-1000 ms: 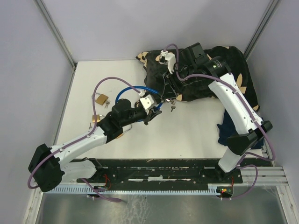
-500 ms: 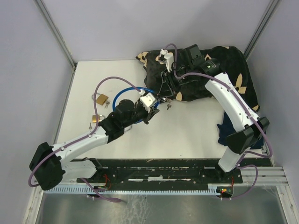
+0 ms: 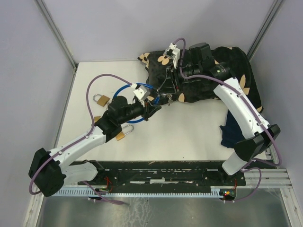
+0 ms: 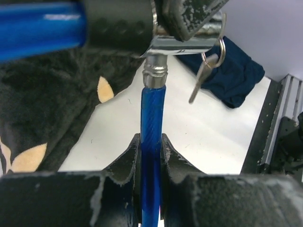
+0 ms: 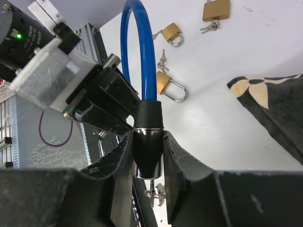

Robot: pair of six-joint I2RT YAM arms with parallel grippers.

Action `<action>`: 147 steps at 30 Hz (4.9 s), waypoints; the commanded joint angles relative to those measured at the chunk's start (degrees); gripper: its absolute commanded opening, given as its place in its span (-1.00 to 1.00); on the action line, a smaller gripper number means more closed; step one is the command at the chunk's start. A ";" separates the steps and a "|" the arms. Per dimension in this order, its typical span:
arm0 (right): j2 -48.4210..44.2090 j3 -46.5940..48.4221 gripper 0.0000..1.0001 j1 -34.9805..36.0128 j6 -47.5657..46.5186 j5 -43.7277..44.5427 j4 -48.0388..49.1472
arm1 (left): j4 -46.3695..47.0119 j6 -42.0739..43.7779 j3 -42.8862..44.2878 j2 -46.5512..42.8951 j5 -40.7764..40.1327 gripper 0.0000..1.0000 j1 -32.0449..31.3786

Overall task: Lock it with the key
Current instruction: Lock the lock.

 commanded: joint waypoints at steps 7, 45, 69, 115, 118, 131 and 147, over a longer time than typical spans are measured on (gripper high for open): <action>2.04 -2.84 -0.97 1.76 0.53 -1.65 -9.60 | 26.42 16.18 4.18 -3.53 0.60 -0.94 -0.11; -9.30 -0.45 0.28 -5.51 -2.81 -8.07 -3.79 | 20.51 -2.12 -2.55 -2.50 8.44 -0.94 1.88; -12.98 -8.40 -0.25 -4.18 7.05 -4.46 10.74 | 18.76 -1.07 -1.71 -2.44 3.30 -0.94 -1.44; -9.95 -40.88 -0.97 -5.56 89.28 -11.93 70.13 | 23.54 24.35 -1.57 -1.53 -12.89 -0.94 -3.13; -9.12 -42.20 -0.97 -5.63 94.89 -11.84 73.60 | 23.20 25.18 -1.11 -0.78 -13.00 -0.94 -3.13; -7.36 -43.55 -0.97 -5.96 96.49 -12.76 70.84 | 20.63 27.51 1.34 0.08 -11.10 -0.94 -2.47; -6.32 -37.76 -0.97 -10.23 84.32 -14.14 58.73 | 7.49 25.97 9.09 1.21 2.47 -0.94 2.89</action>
